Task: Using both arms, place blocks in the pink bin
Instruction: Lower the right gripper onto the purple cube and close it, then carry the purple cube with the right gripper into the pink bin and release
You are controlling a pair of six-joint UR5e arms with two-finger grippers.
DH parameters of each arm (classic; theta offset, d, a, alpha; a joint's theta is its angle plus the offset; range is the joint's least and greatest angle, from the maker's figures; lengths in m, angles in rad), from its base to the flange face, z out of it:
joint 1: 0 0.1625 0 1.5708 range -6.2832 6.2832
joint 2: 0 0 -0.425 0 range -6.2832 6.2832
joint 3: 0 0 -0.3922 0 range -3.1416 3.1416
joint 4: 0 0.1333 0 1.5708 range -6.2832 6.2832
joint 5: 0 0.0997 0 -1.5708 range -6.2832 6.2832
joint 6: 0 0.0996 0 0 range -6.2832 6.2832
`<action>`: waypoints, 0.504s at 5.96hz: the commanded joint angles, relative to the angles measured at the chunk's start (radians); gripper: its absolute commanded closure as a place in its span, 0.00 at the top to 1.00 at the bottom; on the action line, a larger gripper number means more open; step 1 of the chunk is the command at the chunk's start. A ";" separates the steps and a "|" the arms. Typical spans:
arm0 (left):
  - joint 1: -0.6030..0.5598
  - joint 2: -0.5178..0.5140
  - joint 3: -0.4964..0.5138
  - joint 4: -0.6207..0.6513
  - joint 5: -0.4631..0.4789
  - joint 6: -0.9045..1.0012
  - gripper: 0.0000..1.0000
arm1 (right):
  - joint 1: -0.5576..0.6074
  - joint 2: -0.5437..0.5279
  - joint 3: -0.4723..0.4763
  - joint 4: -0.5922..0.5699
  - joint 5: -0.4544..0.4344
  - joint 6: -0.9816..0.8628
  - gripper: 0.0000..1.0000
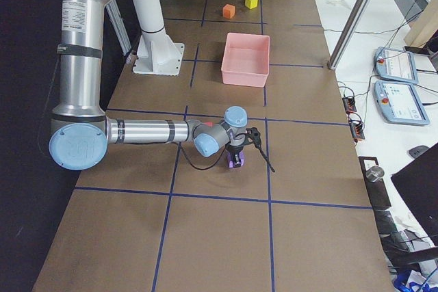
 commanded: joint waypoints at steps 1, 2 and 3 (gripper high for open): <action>0.000 0.000 0.000 0.000 0.000 0.000 1.00 | 0.007 0.015 0.113 -0.118 0.015 0.010 0.34; 0.000 0.000 0.000 0.000 0.000 -0.001 1.00 | 0.006 0.080 0.230 -0.313 0.013 0.019 0.35; 0.000 -0.002 0.000 -0.001 0.000 0.000 1.00 | 0.004 0.250 0.286 -0.543 0.012 0.098 0.36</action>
